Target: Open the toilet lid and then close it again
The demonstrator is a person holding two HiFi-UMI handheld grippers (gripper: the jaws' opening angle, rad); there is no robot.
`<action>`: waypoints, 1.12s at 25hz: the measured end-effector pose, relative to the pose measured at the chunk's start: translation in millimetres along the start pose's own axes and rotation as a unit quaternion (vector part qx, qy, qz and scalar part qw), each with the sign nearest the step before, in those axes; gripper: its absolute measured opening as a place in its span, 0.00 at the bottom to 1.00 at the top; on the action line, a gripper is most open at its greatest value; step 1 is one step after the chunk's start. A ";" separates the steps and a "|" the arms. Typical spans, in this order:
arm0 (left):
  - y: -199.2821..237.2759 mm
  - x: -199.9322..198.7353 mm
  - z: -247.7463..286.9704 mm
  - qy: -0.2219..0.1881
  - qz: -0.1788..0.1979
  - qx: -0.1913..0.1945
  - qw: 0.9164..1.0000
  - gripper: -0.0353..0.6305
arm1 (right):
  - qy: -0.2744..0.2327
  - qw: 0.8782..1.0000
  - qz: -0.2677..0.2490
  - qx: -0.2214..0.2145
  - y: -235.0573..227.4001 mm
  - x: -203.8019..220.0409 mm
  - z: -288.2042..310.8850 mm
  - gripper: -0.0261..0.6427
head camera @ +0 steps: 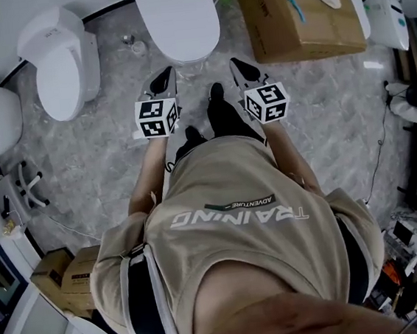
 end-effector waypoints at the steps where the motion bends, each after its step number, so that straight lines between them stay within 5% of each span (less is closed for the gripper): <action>1: 0.2 -2.2 6.4 0.003 0.002 -0.003 1.000 0.06 | 0.003 1.000 0.005 -0.006 -8.4 1.4 9.0 0.06; 16: 23.9 -40.3 123.7 0.063 0.012 -0.054 0.997 0.06 | 0.054 0.992 0.023 -0.112 -110.3 -12.6 139.4 0.06; 28: 66.8 45.1 188.2 0.128 -0.039 -0.060 0.989 0.06 | 0.069 0.992 0.002 -0.108 -124.6 47.3 190.1 0.06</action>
Point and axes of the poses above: the fingertips, and each gripper's own axes: z forward along the fingers, y to its left, x out of its underside, the point moved 9 cm from there along -z, backward along the fingers
